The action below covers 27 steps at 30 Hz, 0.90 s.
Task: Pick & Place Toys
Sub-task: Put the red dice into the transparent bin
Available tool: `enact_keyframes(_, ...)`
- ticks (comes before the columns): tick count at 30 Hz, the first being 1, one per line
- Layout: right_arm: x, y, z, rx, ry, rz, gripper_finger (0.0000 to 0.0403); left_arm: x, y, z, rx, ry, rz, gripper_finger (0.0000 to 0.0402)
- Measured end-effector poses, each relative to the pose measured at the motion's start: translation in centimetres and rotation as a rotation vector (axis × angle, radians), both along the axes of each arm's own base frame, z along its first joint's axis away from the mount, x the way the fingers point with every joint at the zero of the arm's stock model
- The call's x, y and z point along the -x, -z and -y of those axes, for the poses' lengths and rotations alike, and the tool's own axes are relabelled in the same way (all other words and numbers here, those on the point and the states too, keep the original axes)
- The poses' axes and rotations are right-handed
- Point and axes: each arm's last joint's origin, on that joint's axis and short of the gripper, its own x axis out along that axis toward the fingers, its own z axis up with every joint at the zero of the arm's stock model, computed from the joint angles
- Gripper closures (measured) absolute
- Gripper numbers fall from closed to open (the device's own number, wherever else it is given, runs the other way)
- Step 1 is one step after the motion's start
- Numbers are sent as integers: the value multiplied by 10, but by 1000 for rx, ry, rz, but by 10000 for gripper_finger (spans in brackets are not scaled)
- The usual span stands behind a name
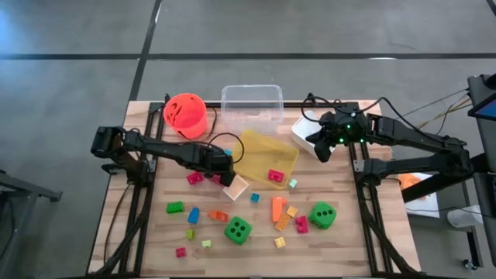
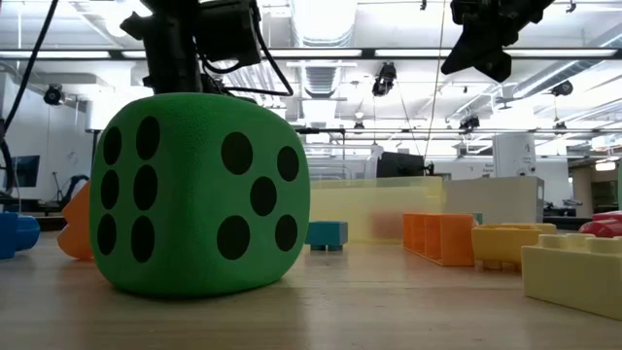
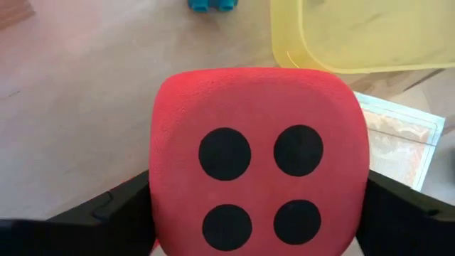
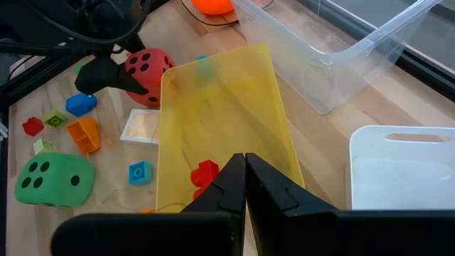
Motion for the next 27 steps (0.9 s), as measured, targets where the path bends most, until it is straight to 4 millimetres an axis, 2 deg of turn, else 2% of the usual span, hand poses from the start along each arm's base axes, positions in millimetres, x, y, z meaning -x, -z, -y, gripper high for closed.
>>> enact_keyframes(2, 0, 0, 0, 0, -1, 0, 394, 0, 0, 0, 6, 1, 1, 73)
enact_keyframes(13, 0, 0, 0, 0, 0, 0, 394, 4, -9, 3, 89, 17, 21, 73)
enact_keyframes(20, 0, 0, 0, 0, 0, 0, 394, 18, -34, 1, 89, 15, 82, 73)
enact_keyframes(27, 0, 0, 0, 0, 0, 0, 394, 43, -68, 0, 97, -22, 177, 73)
